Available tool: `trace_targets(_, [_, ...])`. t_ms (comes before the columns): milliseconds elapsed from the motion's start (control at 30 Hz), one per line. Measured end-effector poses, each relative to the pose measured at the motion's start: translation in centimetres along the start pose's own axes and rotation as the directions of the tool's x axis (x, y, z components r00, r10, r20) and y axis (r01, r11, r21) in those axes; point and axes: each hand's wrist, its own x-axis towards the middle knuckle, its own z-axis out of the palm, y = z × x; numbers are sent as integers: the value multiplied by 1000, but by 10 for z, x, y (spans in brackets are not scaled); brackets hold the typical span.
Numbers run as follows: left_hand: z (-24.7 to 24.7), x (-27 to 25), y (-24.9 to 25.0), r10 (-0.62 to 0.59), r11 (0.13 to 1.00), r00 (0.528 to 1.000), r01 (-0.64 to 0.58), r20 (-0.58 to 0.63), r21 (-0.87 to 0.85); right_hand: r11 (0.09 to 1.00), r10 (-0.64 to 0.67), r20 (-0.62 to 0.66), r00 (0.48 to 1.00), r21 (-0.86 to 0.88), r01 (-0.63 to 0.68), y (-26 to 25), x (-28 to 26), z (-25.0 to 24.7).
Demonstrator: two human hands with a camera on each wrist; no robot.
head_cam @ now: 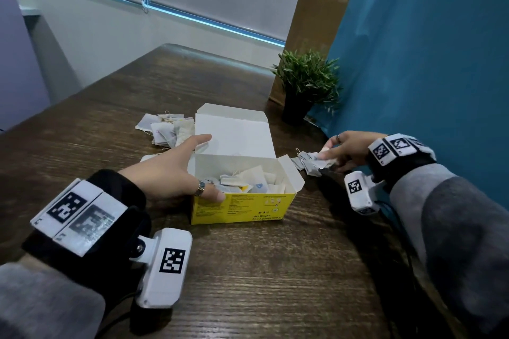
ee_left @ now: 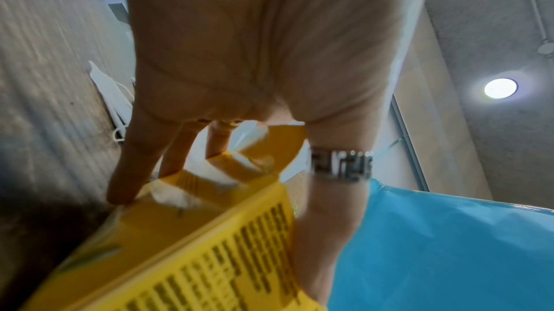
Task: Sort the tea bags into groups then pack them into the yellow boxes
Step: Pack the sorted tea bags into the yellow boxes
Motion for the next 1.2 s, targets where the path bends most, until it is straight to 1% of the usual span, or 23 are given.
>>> trace_targets(100, [0, -1, -1, -11, 999, 1000, 11, 10, -38, 996, 1, 42, 999, 91, -5, -2, 0, -7])
trace_targets(167, [0, -1, 0, -12, 1000, 1000, 12, 2, -29, 988, 14, 30, 999, 152, -18, -1, 2, -4])
trace_targets(200, [0, -2, 1, -14, 1000, 1000, 14, -2, -20, 982, 31, -9, 999, 189, -29, 2, 8, -4])
trace_targets(267, [1, -2, 3, -14, 1000, 1000, 14, -7, -10, 975, 112, -121, 986, 205, -86, 10, 18, -1])
trace_targets(333, [1, -4, 5, -19, 1000, 1000, 19, -11, -12, 975, 206, -215, 955, 132, -180, 17, 30, 3])
trace_targets(367, [1, -5, 6, -24, 1000, 1000, 24, -14, -18, 975, 220, -255, 942, 53, -213, 18, 32, 5])
trace_targets(400, [1, -6, 8, -33, 999, 999, 33, -14, -22, 974, 206, -283, 937, -36, -225, 21, 37, 6])
trace_targets(467, [1, -9, 9, -44, 999, 999, 43, -18, -17, 967, 163, -268, 949, -146, -207, 21, 44, 9])
trace_targets(567, [1, -11, 13, -74, 997, 997, 74, -23, -17, 983, 122, -240, 963, -102, -150, 17, 46, 15])
trace_targets(700, [2, -16, 19, -110, 994, 994, 109, -21, -28, 996, 60, -321, 945, -47, -79, 12, 37, 22])
trace_targets(733, [3, -16, 19, -111, 994, 993, 110, -28, -28, 998, 23, -370, 929, -42, -41, 10, 36, 22])
trace_targets(767, [3, -16, 18, -108, 994, 994, 107, -30, -27, 999, -24, -435, 900, -43, 6, 8, 33, 21])
trace_targets(833, [3, -15, 18, -106, 994, 994, 105, -22, -31, 995, -88, -552, 829, -11, 99, 3, 31, 11])
trace_targets(867, [3, -15, 19, -102, 994, 995, 101, -20, -36, 990, -79, -554, 829, 57, 132, 0, 28, 5])
trace_targets(900, [3, -15, 19, -99, 995, 995, 98, -20, -34, 976, -59, -500, 864, 154, 155, -3, 25, 0])
trace_targets(933, [2, -14, 19, -91, 996, 996, 90, -19, -26, 948, -60, -403, 913, 264, 178, -5, 21, -3])
trace_targets(967, [2, -14, 18, -83, 996, 996, 83, -18, -20, 912, -71, -302, 951, 366, 185, -6, 18, -5])
trace_targets(1000, [2, -13, 17, -76, 997, 997, 76, -17, -22, 891, -88, -212, 973, 420, 172, -6, 14, -4])
trace_targets(1033, [2, -13, 15, -66, 997, 998, 66, -15, -27, 900, -86, -136, 987, 415, 135, -6, 10, -3])
trace_targets(1067, [1, -12, 13, -49, 998, 999, 49, -13, -26, 932, -78, -77, 994, 348, 100, -4, 8, 0])
trace_targets(1133, [1, -11, 11, -28, 999, 1000, 28, -9, -18, 992, -32, -10, 999, 118, 33, 2, 7, 9])
trace_targets(1200, [0, -9, 9, -25, 999, 1000, 25, -7, -26, 993, 14, -32, 999, -118, -17, 8, 9, 17])
